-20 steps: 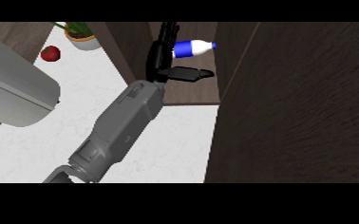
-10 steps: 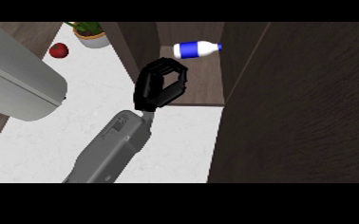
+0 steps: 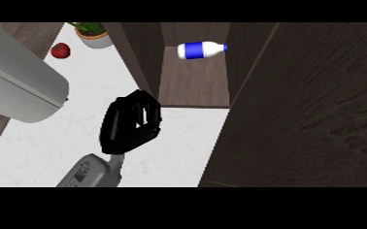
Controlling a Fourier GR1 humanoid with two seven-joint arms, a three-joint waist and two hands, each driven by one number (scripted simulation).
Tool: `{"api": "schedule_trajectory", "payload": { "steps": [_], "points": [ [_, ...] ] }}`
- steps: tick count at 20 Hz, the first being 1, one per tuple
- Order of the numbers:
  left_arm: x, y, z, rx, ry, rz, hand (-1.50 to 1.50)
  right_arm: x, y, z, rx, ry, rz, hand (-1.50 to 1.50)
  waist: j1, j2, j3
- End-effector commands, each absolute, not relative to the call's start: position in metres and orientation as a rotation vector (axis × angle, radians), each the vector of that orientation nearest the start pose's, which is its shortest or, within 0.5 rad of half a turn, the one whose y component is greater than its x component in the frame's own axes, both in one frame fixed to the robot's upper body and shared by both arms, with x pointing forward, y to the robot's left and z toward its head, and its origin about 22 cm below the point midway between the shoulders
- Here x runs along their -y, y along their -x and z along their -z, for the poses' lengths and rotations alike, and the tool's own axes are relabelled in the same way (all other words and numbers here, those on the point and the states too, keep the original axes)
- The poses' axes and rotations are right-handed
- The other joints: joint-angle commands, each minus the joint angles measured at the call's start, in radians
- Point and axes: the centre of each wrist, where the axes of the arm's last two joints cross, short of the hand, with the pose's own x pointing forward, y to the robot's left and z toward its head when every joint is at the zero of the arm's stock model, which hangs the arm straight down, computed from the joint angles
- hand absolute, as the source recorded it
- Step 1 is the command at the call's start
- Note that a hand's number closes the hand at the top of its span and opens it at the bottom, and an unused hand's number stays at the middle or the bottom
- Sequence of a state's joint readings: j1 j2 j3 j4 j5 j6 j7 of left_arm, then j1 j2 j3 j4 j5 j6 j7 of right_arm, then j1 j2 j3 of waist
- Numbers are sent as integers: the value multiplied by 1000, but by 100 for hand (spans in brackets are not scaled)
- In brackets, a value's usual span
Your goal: Pick up the bottled water, place it into the cabinet and close the cabinet
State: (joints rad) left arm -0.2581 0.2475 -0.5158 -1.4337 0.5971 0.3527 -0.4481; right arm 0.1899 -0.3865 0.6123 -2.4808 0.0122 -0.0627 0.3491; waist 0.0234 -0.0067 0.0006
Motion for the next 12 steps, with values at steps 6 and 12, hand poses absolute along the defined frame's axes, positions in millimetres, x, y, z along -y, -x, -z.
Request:
{"api": "schedule_trajectory", "payload": {
  "steps": [6, 12],
  "points": [
    [-219, -209, -7, 1865, 250, -97, 150, 140, -89, -180, 1746, -517, -627, 150, -9, 2, -3],
    [-239, -199, -13, 1873, 240, -143, 150, 82, -103, -176, 1711, -613, -696, 150, -7, 3, -3]
  ]
}}
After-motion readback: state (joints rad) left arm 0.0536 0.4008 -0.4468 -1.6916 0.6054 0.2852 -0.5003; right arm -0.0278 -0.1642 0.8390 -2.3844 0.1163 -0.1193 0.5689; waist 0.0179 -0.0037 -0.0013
